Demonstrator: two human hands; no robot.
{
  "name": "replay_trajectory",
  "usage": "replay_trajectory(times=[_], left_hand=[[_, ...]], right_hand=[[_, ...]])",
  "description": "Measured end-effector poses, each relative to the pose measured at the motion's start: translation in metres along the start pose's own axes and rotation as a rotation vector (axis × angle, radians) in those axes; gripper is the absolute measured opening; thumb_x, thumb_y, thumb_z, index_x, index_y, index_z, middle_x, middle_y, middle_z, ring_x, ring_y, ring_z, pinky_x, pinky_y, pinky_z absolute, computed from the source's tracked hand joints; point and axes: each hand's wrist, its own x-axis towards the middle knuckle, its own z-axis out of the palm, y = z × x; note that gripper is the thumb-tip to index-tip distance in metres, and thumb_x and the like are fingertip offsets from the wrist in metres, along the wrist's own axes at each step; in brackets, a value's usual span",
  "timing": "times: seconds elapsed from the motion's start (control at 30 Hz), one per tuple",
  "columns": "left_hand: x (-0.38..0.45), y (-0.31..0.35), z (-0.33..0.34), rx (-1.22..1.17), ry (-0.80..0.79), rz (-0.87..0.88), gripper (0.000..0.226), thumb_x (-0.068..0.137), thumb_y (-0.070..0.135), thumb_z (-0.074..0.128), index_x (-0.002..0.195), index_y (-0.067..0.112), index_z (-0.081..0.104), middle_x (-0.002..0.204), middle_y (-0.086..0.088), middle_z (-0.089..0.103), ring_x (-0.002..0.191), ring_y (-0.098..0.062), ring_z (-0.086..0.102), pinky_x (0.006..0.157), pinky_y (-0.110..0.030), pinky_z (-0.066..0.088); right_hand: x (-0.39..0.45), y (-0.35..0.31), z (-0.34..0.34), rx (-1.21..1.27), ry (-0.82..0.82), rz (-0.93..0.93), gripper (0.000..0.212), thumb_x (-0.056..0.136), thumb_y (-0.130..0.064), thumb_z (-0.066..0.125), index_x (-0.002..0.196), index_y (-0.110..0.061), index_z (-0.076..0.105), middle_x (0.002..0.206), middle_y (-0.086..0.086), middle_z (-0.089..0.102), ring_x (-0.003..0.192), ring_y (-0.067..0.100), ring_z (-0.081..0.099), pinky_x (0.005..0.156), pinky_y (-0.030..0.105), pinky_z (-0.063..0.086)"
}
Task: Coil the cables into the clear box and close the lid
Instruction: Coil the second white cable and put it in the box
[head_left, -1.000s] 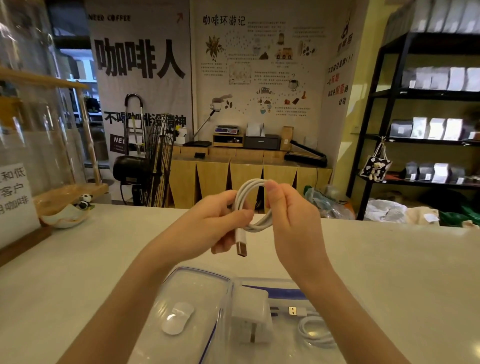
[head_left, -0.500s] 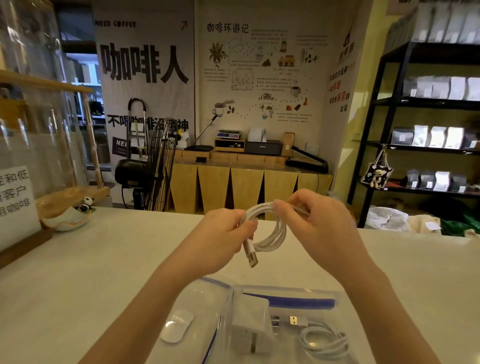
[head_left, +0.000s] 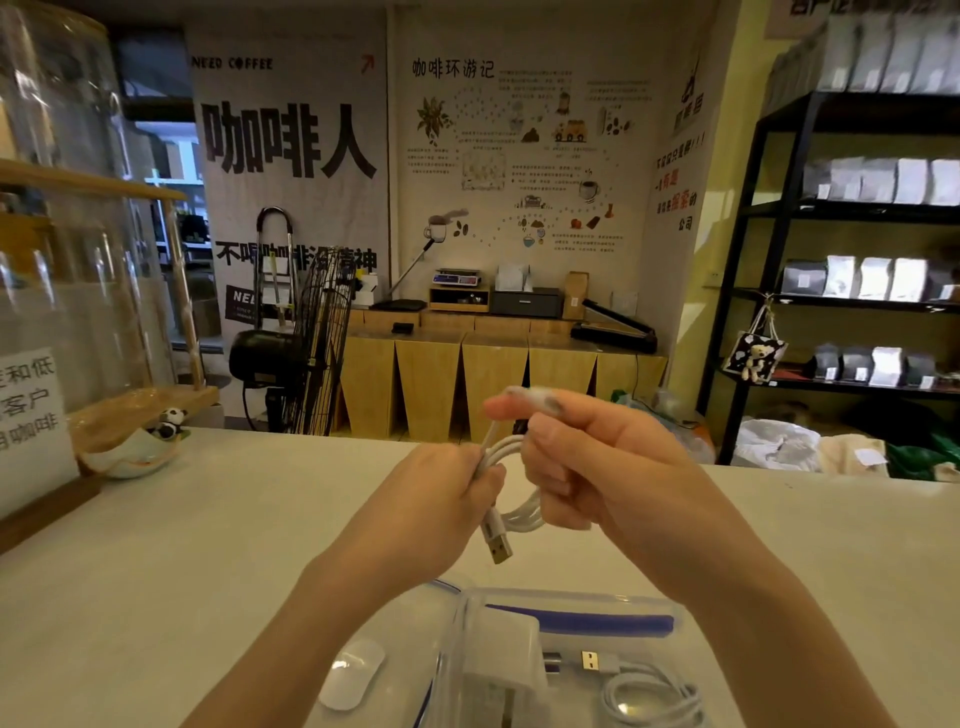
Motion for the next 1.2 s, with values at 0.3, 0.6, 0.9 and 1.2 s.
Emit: replay_trajectory(times=[0.3,0.6,0.9,1.2], left_hand=[[-0.003,0.002,-0.001,0.058,0.053,0.003,0.024,0.094,0.033,0.035,0.073,0.026,0.046,0.065,0.005,0.048,0.058,-0.008,0.044,0.056,-0.018,0.037],[-0.004,0.0,-0.012,0.032,-0.036,0.017,0.028,0.094,0.029,0.036,0.069,0.023,0.047,0.063,0.004,0.047,0.058,-0.011,0.044,0.062,-0.028,0.043],[-0.003,-0.003,-0.03,-0.494,-0.323,-0.069,0.027,0.091,0.019,0.043,0.066,0.012,0.052,0.036,0.006,0.037,0.029,-0.005,0.028,0.032,-0.014,0.025],[-0.002,0.004,-0.012,-0.661,-0.124,0.004,0.031,0.094,0.019,0.037,0.067,0.009,0.048,0.031,0.005,0.04,0.027,-0.005,0.03,0.033,-0.015,0.028]], right_hand=[[0.008,0.003,-0.013,0.28,0.071,0.146,0.047,0.092,-0.027,0.032,0.069,-0.004,0.066,0.039,0.001,0.046,0.036,0.009,0.034,0.031,0.014,0.026],[0.003,0.006,-0.021,0.183,-0.114,0.114,0.02,0.078,-0.02,0.059,0.091,-0.012,0.072,0.053,-0.007,0.049,0.046,0.005,0.038,0.037,0.012,0.031],[0.006,0.013,-0.009,-0.579,0.244,-0.28,0.016,0.079,-0.017,0.063,0.087,-0.029,0.071,0.072,-0.01,0.065,0.076,0.009,0.056,0.068,0.021,0.046],[0.012,0.026,-0.01,-0.545,0.495,-0.176,0.017,0.079,-0.027,0.064,0.095,-0.022,0.066,0.083,-0.008,0.067,0.078,0.003,0.061,0.069,0.014,0.051]])
